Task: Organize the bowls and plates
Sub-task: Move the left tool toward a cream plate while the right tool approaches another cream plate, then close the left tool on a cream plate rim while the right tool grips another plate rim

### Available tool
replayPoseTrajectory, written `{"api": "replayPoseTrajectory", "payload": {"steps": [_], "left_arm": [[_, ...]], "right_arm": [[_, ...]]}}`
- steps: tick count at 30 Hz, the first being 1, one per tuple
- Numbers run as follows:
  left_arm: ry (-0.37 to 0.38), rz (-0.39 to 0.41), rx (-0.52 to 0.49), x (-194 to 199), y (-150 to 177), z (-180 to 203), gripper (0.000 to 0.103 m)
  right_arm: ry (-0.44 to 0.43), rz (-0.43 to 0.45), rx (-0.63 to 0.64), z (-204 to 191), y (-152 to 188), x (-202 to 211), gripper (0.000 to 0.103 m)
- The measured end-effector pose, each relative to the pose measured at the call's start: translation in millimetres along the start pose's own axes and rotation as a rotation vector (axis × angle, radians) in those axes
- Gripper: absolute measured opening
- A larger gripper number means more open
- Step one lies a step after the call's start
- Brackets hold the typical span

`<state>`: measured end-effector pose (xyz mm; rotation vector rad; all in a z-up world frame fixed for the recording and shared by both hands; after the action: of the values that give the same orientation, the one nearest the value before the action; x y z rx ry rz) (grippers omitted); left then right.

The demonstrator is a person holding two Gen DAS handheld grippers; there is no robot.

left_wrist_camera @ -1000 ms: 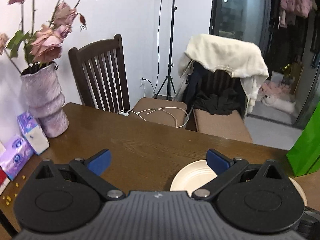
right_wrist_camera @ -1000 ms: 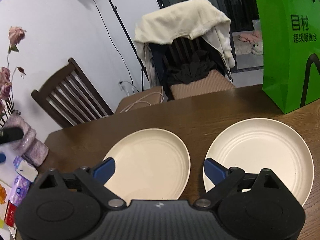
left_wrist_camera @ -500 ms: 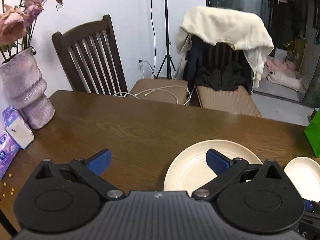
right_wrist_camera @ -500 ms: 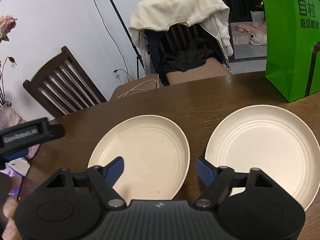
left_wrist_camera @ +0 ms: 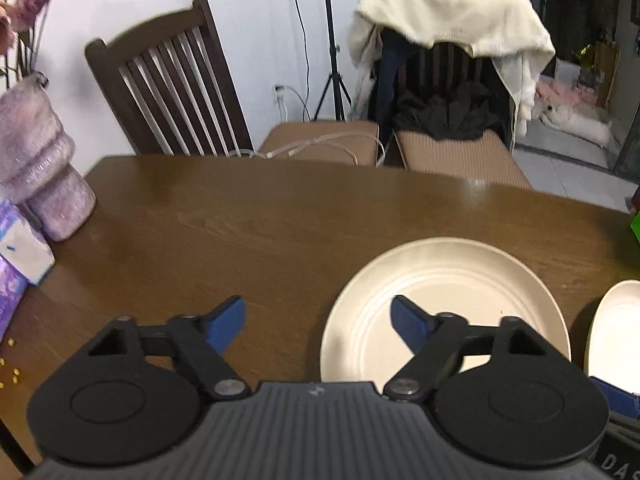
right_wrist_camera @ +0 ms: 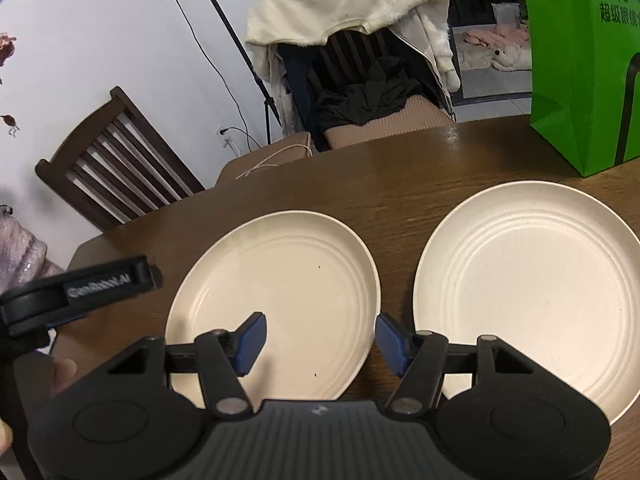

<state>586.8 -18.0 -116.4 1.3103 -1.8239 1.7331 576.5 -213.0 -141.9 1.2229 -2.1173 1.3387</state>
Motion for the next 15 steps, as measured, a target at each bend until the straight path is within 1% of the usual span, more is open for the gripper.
{"api": "replayPoseTrajectory", "payload": {"steps": [1,3,6,9,10,11,15], "left_arm": [[0.002,-0.008,-0.004,-2,1,1,0.076],[0.007,-0.019,-0.010,-6,3,4,0.074],[0.009,-0.039,-0.022,-12,6,7,0.066],[-0.002,-0.052,-0.023,-16,9,9,0.059],[0.000,-0.056,-0.022,-18,10,10,0.053],[0.003,-0.063,-0.021,-20,11,10,0.050],[-0.006,-0.080,-0.029,-25,14,13,0.044]], "right_arm": [[-0.001,0.000,-0.003,1,0,0,0.059],[-0.003,0.003,-0.009,2,0,0,0.059],[-0.001,0.000,-0.013,2,1,-3,0.057],[-0.003,-0.015,-0.024,5,2,-6,0.046],[-0.004,-0.022,-0.029,6,3,-7,0.042],[-0.005,-0.023,-0.031,7,3,-8,0.040],[-0.006,-0.023,-0.031,6,3,-8,0.040]]}}
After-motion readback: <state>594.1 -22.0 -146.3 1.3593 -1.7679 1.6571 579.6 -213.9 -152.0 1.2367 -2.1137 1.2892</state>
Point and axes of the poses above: each gripper's, at about its wrist camera, not at the fingertips, and x roughly against the way its jaws point, z to its right, y to its underside, the point moved 5 cm from there along -x, roughly the way its jaws point, and after that the axes turned 8 degrees about -y, right-handed, at the moved point
